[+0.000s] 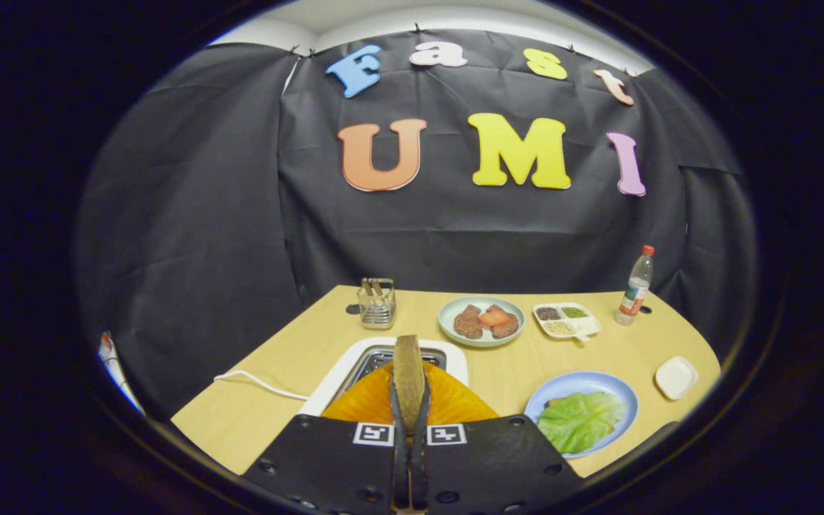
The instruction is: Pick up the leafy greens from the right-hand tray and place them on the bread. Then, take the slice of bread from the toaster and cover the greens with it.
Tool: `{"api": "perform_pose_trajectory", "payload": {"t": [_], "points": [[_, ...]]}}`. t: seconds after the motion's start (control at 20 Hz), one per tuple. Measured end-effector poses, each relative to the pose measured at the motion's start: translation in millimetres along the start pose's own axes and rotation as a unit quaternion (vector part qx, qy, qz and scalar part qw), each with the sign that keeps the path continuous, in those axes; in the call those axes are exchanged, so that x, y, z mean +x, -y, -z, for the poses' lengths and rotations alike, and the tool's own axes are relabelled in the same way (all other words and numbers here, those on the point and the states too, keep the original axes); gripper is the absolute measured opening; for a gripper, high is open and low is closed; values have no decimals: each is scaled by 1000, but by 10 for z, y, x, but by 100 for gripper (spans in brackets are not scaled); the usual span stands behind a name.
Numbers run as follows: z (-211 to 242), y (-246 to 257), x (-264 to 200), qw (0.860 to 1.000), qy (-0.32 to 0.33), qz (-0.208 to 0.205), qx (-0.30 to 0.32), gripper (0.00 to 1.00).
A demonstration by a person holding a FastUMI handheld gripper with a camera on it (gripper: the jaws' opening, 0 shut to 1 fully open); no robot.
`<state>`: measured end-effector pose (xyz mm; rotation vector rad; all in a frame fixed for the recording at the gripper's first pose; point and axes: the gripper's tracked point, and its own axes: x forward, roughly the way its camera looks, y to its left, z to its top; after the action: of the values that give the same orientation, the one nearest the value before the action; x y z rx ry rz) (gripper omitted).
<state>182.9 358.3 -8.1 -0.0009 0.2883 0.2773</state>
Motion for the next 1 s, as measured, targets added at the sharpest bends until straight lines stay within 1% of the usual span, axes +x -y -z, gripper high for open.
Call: {"api": "perform_pose_trajectory", "payload": {"t": [0.15, 0.25, 0.45, 0.55, 0.65, 0.75, 0.85, 1.0], "points": [[-209, 42, -158, 999, 18, -26, 30, 2], [-366, 73, -242, 998, 31, -43, 37, 2], [-472, 298, -363, 996, 38, -57, 58, 2], [-501, 513, -427, 997, 41, -51, 48, 2], [-508, 776, -492, 997, 53, -32, 44, 2], [-472, 1007, -537, 997, 56, -25, 55, 2], [-403, 1304, -542, 996, 57, -7, 65, 2], [-165, 1679, -417, 995, 41, 21, 85, 2]]}}
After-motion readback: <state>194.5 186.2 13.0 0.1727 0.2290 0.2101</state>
